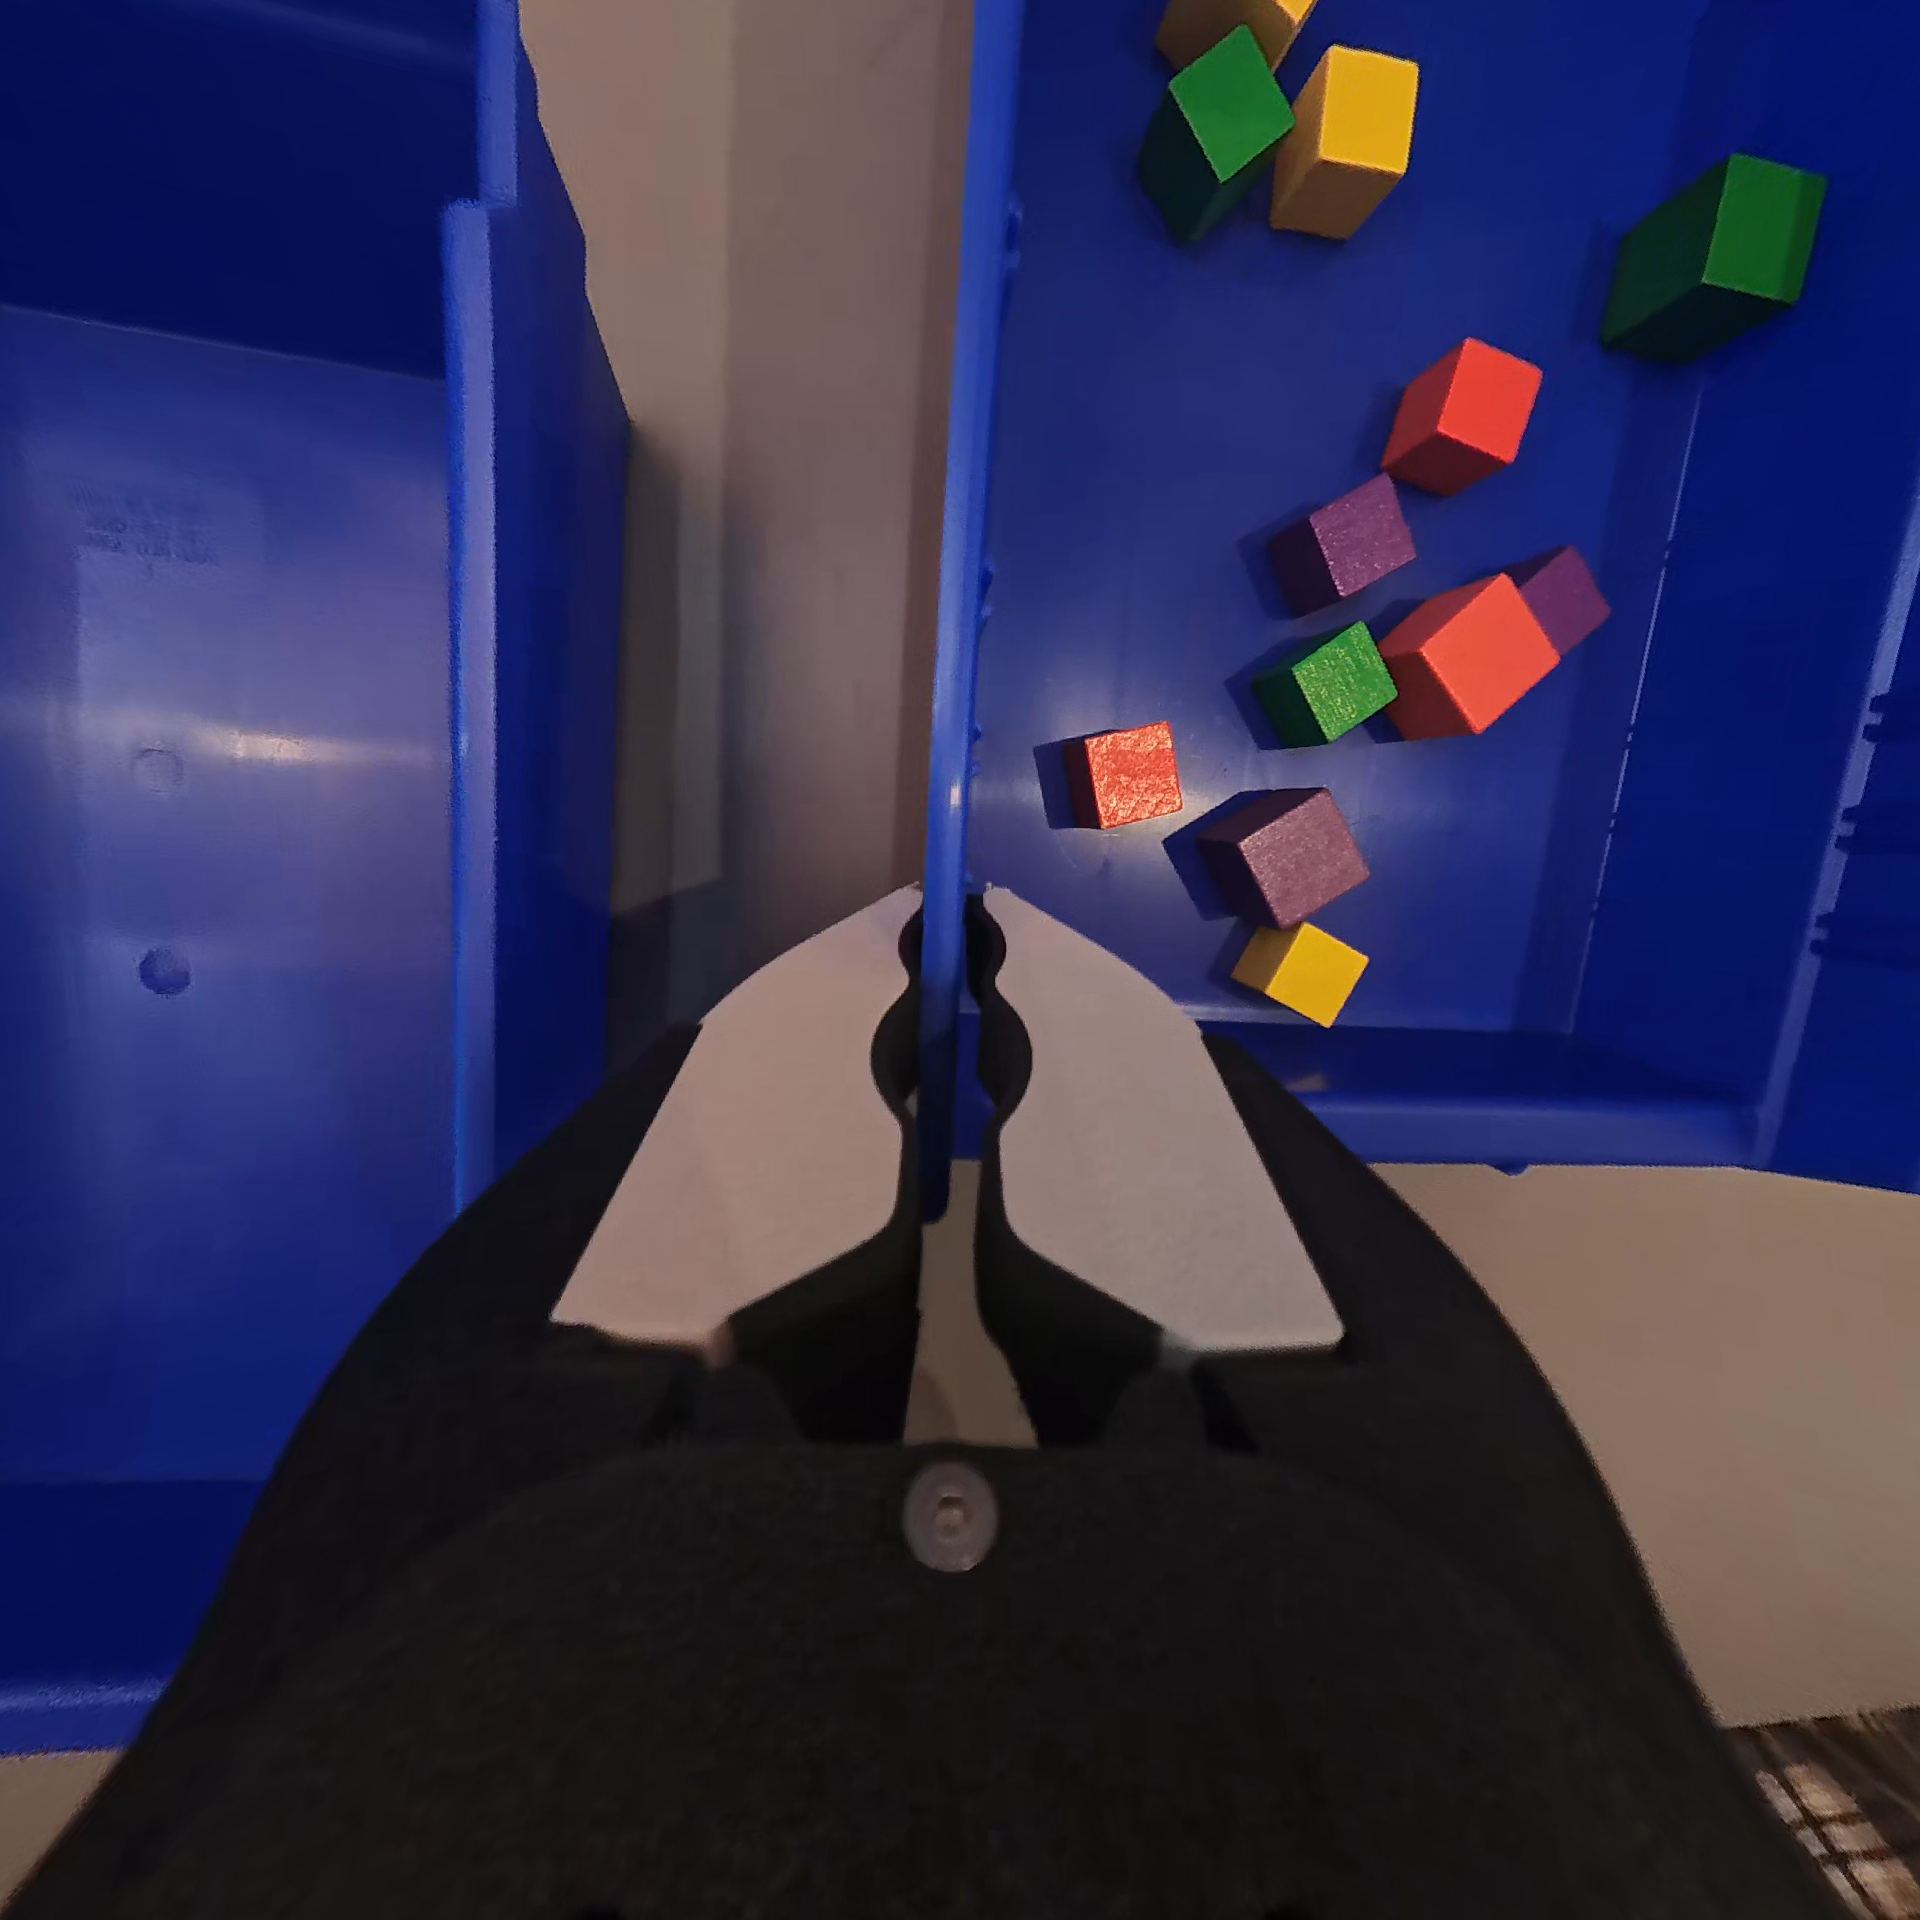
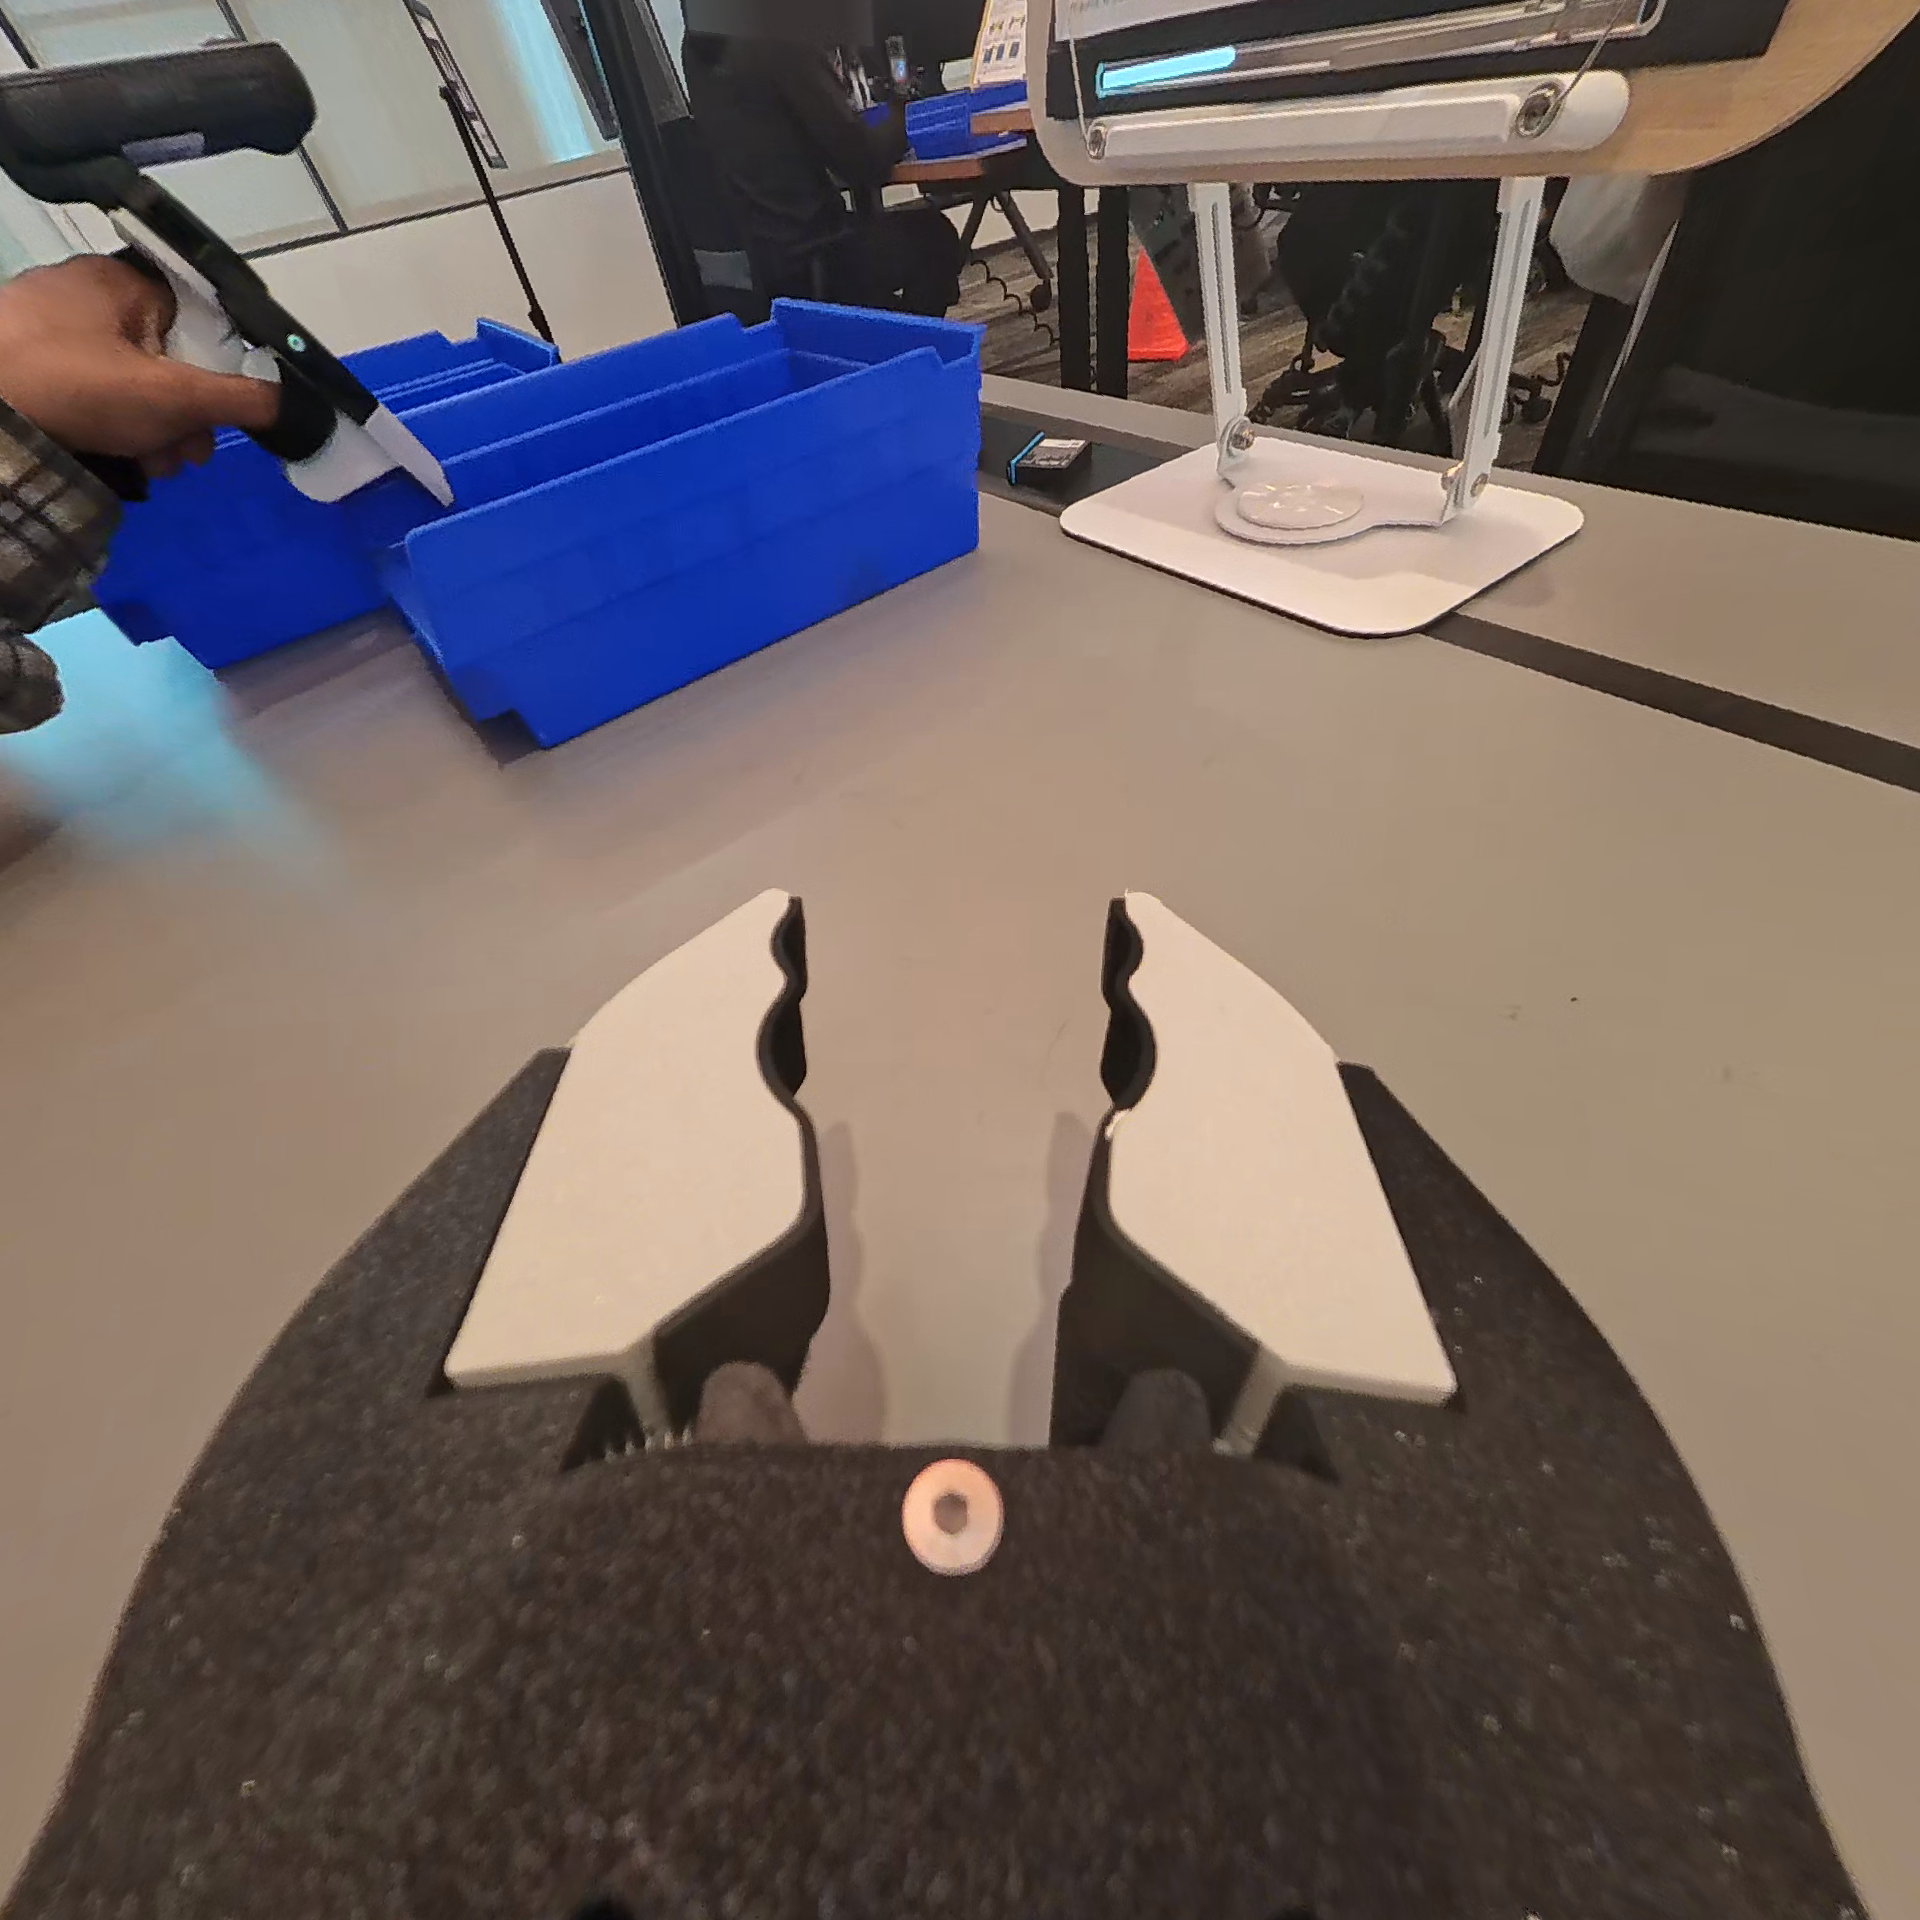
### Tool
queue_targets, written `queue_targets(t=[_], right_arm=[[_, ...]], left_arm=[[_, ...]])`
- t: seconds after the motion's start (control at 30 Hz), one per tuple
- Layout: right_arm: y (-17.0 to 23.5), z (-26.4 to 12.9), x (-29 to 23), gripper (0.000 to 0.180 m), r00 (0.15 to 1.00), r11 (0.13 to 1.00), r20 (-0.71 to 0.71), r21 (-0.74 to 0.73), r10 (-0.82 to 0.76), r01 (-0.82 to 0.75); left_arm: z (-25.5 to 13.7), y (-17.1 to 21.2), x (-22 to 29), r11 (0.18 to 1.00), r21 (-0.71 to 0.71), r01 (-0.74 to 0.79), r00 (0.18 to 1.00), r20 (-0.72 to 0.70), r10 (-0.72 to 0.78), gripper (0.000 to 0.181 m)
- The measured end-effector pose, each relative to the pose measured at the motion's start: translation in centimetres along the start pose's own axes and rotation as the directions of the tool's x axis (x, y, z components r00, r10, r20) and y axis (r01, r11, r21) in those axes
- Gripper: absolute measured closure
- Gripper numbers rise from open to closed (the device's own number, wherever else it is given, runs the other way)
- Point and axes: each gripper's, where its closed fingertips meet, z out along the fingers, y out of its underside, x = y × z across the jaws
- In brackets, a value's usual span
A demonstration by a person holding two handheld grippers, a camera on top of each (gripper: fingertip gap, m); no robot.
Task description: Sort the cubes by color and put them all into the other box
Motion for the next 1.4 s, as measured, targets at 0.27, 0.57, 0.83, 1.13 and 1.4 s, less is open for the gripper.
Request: queue_targets(t=[0.27, 0.57, 0.83, 1.13, 1.4], right_arm=[[0.1, 0.1, -0.1, 0.125, 1.0, 1.0, 0.007, -0.004, 0.0, 0.0], [-0.4, -0.1, -0.4, 0.124, 1.0, 1.0, 0.023, 0.016, 0.01, -0.011], [-0.5, 0.0, -0.9, 0.124, 1.0, 1.0, 0.031, 0.016, -0.002, 0.002], [-0.4, -0.1, -0.8, 0.124, 1.0, 1.0, 0.029, 0.016, -0.002, 0.001], [-0.5, -0.1, -0.9, 0.124, 0.999, 1.0, 0.036, 0.02, 0.002, -0.003]], left_arm=[[0.4, -1.0, 0.4, 1.0, 0.018, 0.003, 1.0, -0.001, -0.003, 0.175], [-10.5, -0.5, -2.7, 0.957, 0.267, -0.11, 0.994, 0.034, 0.104, 0.122], [-10.3, 6.3, -6.2, 0.978, 0.135, -0.161, 0.987, 0.015, 0.16, 0.13], [-5.1, 9.1, -8.7, 0.97, -0.07, -0.232, 0.966, 0.104, 0.238, 0.172], [-6.9, 11.6, -13.4, 0.951, -0.149, -0.271, 0.946, 0.142, 0.291, 0.176]])
